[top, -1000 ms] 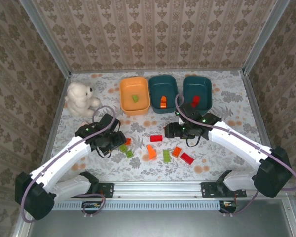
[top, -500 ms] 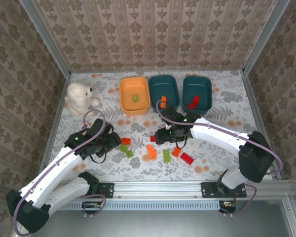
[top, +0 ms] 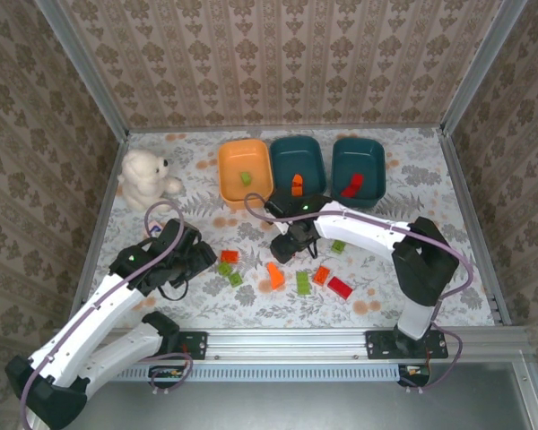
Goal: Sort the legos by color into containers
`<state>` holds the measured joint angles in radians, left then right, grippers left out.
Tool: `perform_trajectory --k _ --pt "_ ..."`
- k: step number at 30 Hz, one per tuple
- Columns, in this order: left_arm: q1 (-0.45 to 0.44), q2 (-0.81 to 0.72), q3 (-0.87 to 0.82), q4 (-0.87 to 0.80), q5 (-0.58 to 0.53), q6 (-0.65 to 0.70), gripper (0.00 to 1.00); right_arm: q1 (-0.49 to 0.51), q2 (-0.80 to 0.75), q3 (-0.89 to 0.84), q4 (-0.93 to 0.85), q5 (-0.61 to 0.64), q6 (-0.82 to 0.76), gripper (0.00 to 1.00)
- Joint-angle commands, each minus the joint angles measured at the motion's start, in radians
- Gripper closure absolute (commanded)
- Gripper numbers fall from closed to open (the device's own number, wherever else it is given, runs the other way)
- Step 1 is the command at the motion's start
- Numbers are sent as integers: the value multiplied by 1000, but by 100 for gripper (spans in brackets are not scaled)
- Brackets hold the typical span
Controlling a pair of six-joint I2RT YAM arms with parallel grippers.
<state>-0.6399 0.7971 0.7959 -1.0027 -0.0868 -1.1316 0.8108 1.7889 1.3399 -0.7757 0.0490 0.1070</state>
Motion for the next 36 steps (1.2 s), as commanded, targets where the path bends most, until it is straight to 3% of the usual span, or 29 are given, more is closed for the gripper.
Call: perform_trajectory --k 1,15,30,33,36 --pt "5 -12 5 -20 -20 -8 29 5 66 62 -41 -13 -111 28" --pt "9 -1 11 4 -10 -14 29 -7 242 177 -75 0 -130 31" --pt "11 5 12 16 -4 -13 29 -47 297 204 -76 -24 -65 61" --pt "12 11 14 24 0 -7 29 -51 253 193 -54 -21 -44 74" --pt "11 27 26 40 5 17 29 -77 163 186 -36 -22 1 79"
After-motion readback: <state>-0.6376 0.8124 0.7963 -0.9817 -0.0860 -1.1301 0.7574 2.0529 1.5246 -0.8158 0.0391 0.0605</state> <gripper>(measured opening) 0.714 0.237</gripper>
